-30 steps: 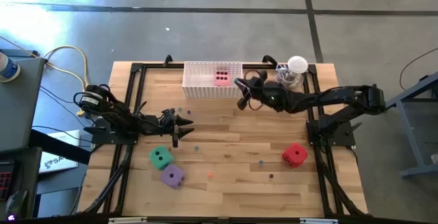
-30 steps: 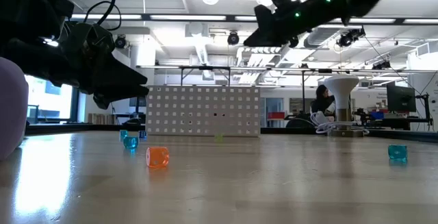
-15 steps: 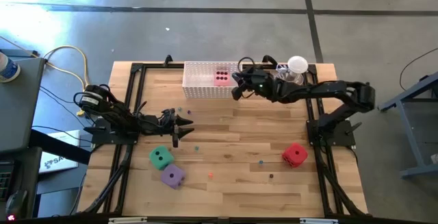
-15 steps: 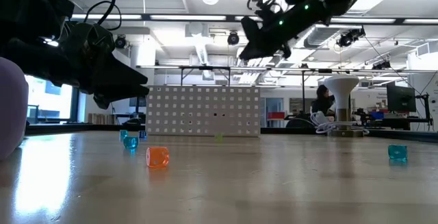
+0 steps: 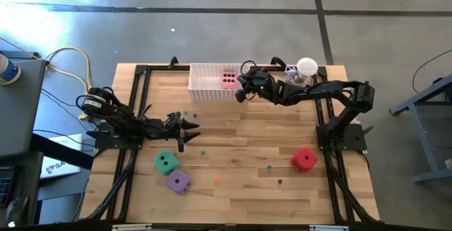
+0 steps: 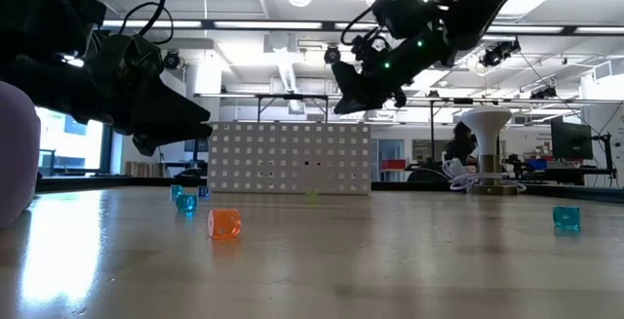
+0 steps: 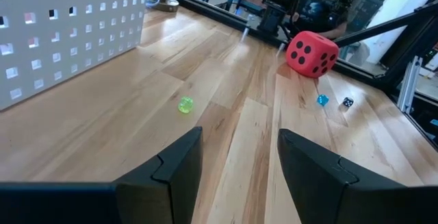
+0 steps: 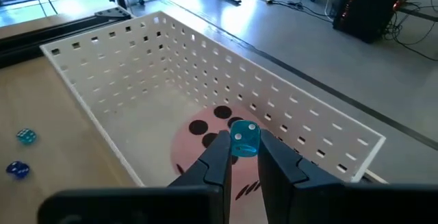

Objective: Pick & Place Dice
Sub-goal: Put the small blue dice into the white basket, then put the small light green dice into the white basket

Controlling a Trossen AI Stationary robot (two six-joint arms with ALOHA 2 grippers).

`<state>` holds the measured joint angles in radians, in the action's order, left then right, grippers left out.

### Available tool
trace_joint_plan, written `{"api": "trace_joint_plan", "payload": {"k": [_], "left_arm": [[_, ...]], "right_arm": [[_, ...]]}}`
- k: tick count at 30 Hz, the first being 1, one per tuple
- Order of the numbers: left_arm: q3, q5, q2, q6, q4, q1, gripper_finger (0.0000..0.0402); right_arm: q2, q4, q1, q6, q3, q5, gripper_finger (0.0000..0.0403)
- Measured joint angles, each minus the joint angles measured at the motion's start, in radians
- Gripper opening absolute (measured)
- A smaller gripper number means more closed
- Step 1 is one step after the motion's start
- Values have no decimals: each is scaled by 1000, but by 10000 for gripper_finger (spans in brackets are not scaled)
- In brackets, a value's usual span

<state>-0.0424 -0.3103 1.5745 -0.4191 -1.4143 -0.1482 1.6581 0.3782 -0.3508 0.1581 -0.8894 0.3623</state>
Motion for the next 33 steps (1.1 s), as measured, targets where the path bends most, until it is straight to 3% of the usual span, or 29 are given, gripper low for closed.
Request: {"api": "trace_joint_plan", "payload": {"k": [11,24,33], "left_arm": [[0,1,0,0,0,0,183],[0,5,0,0,-1,0,183],[0,5,0,0,0,0,183]], "right_arm": [[1,0,-4,3,0,5,82],[1,10,-7,-88,-1,73,88],[-173,-11,76,-125,-4,-61,95]]}}
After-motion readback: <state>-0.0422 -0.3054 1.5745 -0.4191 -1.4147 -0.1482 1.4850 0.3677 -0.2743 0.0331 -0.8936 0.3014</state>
